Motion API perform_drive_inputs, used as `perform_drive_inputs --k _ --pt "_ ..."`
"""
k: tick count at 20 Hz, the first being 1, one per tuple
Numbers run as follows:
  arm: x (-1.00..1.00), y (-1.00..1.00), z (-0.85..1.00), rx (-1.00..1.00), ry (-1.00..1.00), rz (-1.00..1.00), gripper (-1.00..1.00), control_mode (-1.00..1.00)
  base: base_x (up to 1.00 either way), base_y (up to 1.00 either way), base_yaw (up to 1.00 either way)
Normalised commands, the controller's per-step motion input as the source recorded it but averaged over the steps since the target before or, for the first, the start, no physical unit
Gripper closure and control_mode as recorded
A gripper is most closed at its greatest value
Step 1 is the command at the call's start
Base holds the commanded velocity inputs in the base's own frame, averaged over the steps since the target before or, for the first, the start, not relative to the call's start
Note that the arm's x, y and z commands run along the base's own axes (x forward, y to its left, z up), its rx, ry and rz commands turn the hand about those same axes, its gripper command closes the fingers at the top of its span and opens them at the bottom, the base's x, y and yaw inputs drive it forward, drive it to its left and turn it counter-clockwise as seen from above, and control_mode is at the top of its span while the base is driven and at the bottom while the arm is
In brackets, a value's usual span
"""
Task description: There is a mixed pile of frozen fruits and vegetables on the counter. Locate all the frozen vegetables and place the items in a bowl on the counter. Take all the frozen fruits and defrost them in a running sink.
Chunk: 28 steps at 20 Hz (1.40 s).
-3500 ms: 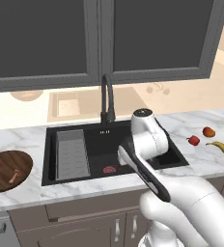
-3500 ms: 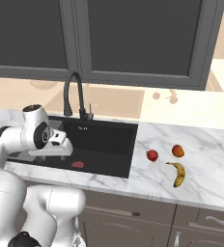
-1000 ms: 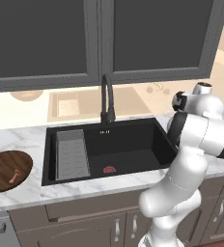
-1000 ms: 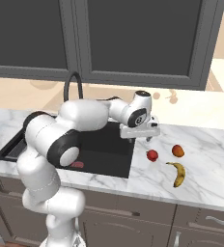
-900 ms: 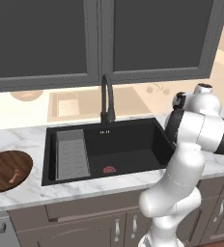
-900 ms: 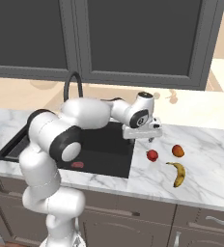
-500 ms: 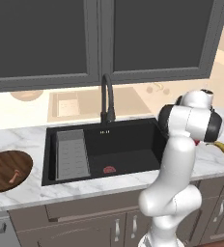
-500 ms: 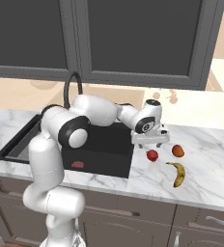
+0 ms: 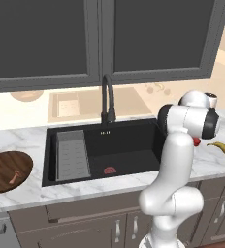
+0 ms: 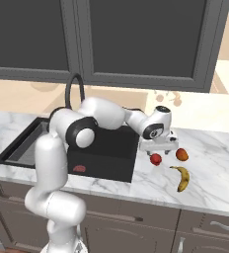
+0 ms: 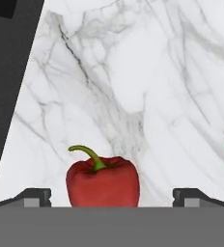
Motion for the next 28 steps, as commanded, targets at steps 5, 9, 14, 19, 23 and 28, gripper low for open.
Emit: perform_drive_inputs --k 5,9,14,19,23,28 --pt "-0.02 0.23 -0.15 0.02 0.00 -0.06 -1.00 -1.00 0.00 0.00 0.00" --pt "-0.05 0.39 -0.20 0.01 0.02 -0.09 -1.00 -1.00 0.00 0.00 0.00" --pt "-0.08 0.16 -0.22 0.00 0.04 -0.08 -1.00 -1.00 0.00 0.00 0.00" --pt "0.00 -0.15 -0.17 0.00 0.06 -0.01 -1.00 -1.00 0.00 0.00 0.00" --pt "0.02 -0.27 -0.15 0.00 0.03 0.00 -1.00 -1.00 0.00 0.00 0.00" --pt "0.00 -0.23 -0.13 0.00 0.05 0.00 -1.00 -1.00 0.00 0.00 0.00"
